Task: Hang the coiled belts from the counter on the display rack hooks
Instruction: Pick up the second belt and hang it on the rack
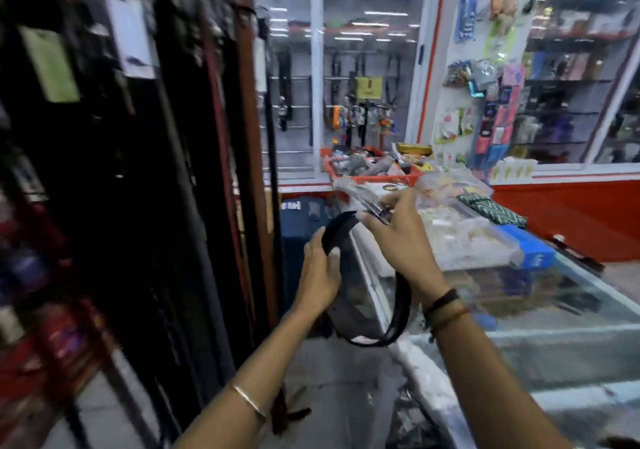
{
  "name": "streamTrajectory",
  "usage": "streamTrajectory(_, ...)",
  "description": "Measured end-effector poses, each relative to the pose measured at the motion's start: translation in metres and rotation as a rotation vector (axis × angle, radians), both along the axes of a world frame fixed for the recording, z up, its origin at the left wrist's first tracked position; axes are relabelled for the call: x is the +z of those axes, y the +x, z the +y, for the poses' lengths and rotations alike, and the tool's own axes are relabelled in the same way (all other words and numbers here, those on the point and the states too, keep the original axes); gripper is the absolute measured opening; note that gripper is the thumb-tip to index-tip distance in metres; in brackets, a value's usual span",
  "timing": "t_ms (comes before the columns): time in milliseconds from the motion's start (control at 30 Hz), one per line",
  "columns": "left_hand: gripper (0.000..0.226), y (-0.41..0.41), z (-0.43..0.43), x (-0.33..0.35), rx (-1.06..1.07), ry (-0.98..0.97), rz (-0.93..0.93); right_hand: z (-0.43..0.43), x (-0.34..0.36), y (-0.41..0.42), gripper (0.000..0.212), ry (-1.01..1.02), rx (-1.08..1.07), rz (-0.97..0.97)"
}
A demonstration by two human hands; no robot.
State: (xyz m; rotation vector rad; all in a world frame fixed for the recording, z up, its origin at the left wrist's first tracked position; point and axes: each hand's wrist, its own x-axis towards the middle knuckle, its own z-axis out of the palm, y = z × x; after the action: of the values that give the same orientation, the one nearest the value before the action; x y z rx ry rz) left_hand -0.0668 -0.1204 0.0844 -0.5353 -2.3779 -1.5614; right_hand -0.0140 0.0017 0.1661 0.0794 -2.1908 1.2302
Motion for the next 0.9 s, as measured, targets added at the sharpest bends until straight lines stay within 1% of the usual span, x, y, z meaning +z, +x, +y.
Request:
streamTrajectory(67, 0.041, 0.006, -0.029, 0.036, 0.025, 0.206, 0.072, -0.037, 0.009, 0.002, 0.033, -0.050, 0.031, 0.080)
streamTrajectory(133, 0.030, 0.021, -0.054, 0.079, -0.044, 0.385, 0.143, -0.069, 0.018, 0.002, 0.031, -0.103, 0.059, 0.117)
streamTrajectory(167, 0.023, 0.028, -0.068, 0.100, -0.085, 0.433, 0.175, -0.084, 0.023, 0.002, 0.030, -0.121, 0.084, 0.124)
streamTrajectory(233, 0.013, 0.037, -0.091, 0.133, -0.106, 0.439, 0.250, -0.110, 0.031, 0.003, 0.030, -0.123, 0.150, 0.166)
streamTrajectory(300, 0.008, 0.042, -0.112, 0.155, -0.074, 0.429, 0.294, -0.129, 0.040, 0.004, 0.032, -0.090, 0.194, 0.238)
streamTrajectory(433, 0.012, 0.052, -0.148, 0.189, -0.049, 0.452, 0.351, -0.160, 0.066, 0.005, 0.042, -0.019, 0.170, 0.388)
streamTrajectory(567, 0.016, 0.057, -0.171, 0.218, 0.034, 0.498, 0.448, -0.185, 0.096, 0.001, 0.053, 0.087, 0.094, 0.585)
streamTrajectory(633, 0.019, 0.055, -0.181, 0.236, 0.053, 0.553, 0.479, -0.196, 0.116, -0.003, 0.056, 0.064, 0.124, 0.660)
streamTrajectory(767, 0.019, 0.049, -0.193, 0.278, 0.073, 0.608, 0.547, -0.214, 0.156, -0.017, 0.055, -0.028, 0.188, 0.782)
streamTrajectory(833, 0.024, 0.046, -0.194, 0.298, 0.065, 0.619, 0.573, -0.220, 0.174, -0.024, 0.054, -0.036, 0.155, 0.842)
streamTrajectory(900, 0.029, 0.045, -0.193, 0.316, 0.060, 0.586, 0.614, -0.221, 0.192, -0.029, 0.054, -0.044, 0.114, 0.893)
